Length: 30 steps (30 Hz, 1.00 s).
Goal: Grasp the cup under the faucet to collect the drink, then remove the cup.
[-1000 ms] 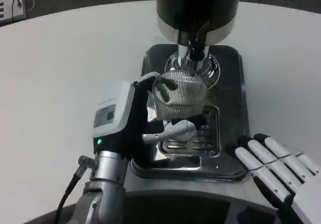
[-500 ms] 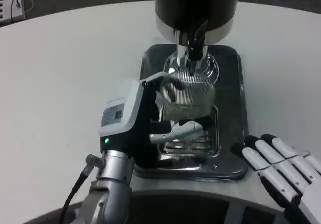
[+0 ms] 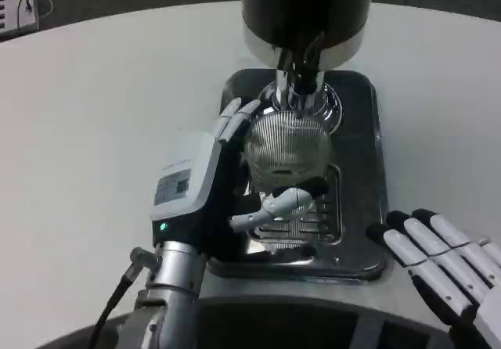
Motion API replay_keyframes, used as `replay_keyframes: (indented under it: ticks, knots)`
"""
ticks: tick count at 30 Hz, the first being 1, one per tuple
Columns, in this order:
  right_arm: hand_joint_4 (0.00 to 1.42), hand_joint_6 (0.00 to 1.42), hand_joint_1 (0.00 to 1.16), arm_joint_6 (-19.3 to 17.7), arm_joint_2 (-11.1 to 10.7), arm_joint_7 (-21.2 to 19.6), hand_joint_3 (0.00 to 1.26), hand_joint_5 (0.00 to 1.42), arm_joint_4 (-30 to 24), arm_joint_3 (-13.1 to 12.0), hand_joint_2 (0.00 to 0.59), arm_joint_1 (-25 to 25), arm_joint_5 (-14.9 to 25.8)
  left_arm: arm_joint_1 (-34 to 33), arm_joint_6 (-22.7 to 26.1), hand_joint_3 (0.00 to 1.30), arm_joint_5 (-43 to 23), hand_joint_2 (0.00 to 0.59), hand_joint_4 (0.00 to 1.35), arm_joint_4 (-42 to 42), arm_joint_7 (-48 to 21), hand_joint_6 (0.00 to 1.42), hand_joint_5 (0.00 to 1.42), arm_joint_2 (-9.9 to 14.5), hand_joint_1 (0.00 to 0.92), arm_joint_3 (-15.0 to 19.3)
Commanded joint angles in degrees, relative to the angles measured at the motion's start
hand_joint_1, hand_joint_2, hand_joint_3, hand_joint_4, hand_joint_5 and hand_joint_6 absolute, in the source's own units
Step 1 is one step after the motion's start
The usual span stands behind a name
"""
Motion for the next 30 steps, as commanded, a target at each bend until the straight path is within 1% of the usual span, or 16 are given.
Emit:
replay_keyframes:
  ticks: [1,3,5,8,11,16,18,22,24,28,30]
  knots:
    - [0.07,0.23,0.37,-1.0,0.2,-0.1,0.1,0.08,-0.7,-0.4,0.527,1.1,0.7,2.1,0.9,0.01,-0.6,0.034,0.0,-2.8,-1.6,0.23,0.26,0.6,0.131,-0.1]
    - [0.07,0.23,0.37,-1.2,0.3,-0.2,0.1,0.08,-0.8,-0.4,0.527,1.3,0.6,3.2,0.8,0.0,-1.6,0.008,0.0,-4.5,-2.4,0.16,0.2,0.4,0.061,0.3]
    - [0.07,0.23,0.38,-1.3,0.4,-0.2,0.1,0.08,-1.0,-0.3,0.527,1.5,0.6,5.0,0.7,0.0,-2.9,0.0,0.0,-7.3,-3.2,0.13,0.17,0.4,0.006,1.1]
    - [0.07,0.23,0.38,-1.5,0.7,-0.1,0.1,0.08,-1.2,-0.4,0.527,1.8,0.6,9.2,0.7,0.0,-5.4,0.0,0.0,-13.1,-3.8,0.1,0.16,0.1,0.0,2.7]
    - [0.07,0.23,0.38,-1.7,0.8,-0.1,0.1,0.08,-1.4,-0.4,0.526,2.2,0.5,14.5,1.1,0.0,-7.7,0.0,0.0,-20.7,-3.8,0.08,0.15,-0.6,0.0,5.0]
    - [0.07,0.23,0.38,-1.8,0.8,0.2,0.1,0.08,-1.1,0.0,0.526,2.0,0.4,19.4,1.0,0.0,-11.8,0.038,0.0,-30.9,-5.8,0.03,0.11,-1.9,0.0,8.4]
    - [0.07,0.23,0.38,-1.8,0.8,0.3,0.1,0.08,-1.1,0.2,0.526,1.8,0.1,20.1,1.0,0.0,-13.4,0.054,0.0,-33.4,-7.2,0.0,0.08,-2.3,0.0,9.1]
    - [0.07,0.23,0.38,-1.6,1.0,0.5,0.1,0.08,-1.1,1.0,0.526,1.3,-0.3,21.1,2.8,0.0,-15.6,0.06,0.0,-41.4,-11.7,0.0,0.05,-2.5,0.0,9.5]
    - [0.07,0.23,0.38,-1.5,1.1,0.5,0.1,0.08,-1.0,1.3,0.526,1.2,-0.5,21.3,3.9,0.0,-16.3,0.067,0.0,-44.1,-13.7,0.0,0.03,-2.7,0.0,9.4]
    - [0.07,0.23,0.39,-1.3,1.2,0.5,0.1,0.08,-1.0,1.8,0.526,1.1,-0.8,20.3,8.1,0.0,-19.4,0.069,0.0,-51.1,-19.8,0.0,0.01,-3.4,0.0,8.7]
    - [0.07,0.23,0.39,-1.2,1.2,0.5,0.1,0.08,-0.9,1.9,0.526,1.0,-0.8,19.6,9.9,0.0,-20.2,0.07,0.0,-53.3,-22.0,0.0,0.01,-3.6,0.0,8.6]
